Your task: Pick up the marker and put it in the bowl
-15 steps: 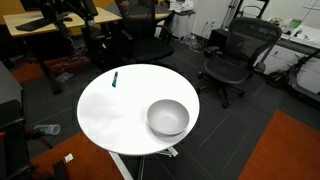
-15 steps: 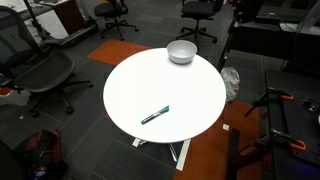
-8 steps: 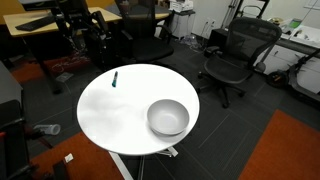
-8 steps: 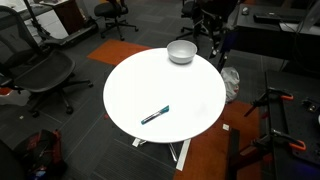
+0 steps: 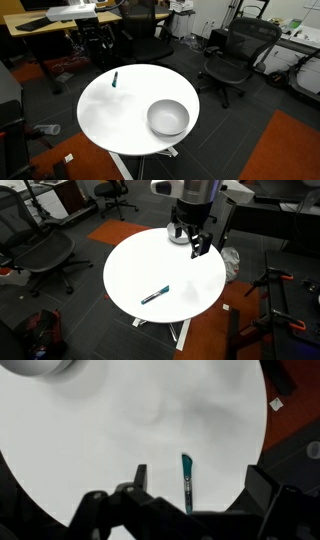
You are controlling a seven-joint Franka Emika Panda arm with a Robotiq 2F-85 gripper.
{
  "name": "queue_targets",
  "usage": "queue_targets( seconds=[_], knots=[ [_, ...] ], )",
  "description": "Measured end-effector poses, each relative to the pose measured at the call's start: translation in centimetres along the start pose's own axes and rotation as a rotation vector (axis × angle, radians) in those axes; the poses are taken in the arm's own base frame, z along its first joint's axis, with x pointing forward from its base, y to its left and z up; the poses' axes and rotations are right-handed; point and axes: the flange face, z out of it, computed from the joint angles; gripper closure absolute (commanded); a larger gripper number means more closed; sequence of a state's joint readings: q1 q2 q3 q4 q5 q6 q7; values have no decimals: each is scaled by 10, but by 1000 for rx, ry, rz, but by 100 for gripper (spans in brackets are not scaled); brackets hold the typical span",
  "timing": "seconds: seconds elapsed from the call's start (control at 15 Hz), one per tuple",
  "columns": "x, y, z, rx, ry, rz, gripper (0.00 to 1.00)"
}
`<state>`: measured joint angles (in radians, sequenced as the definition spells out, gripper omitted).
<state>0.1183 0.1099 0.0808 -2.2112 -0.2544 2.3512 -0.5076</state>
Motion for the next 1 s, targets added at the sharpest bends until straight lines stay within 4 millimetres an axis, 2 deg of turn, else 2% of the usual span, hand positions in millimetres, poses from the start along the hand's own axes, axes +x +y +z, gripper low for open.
queue_targets(
  seconds=[0.4,1.0],
  knots=[
    [35,10,28,0,48,-15,0],
    [69,10,65,15,63,-122,0]
  ],
)
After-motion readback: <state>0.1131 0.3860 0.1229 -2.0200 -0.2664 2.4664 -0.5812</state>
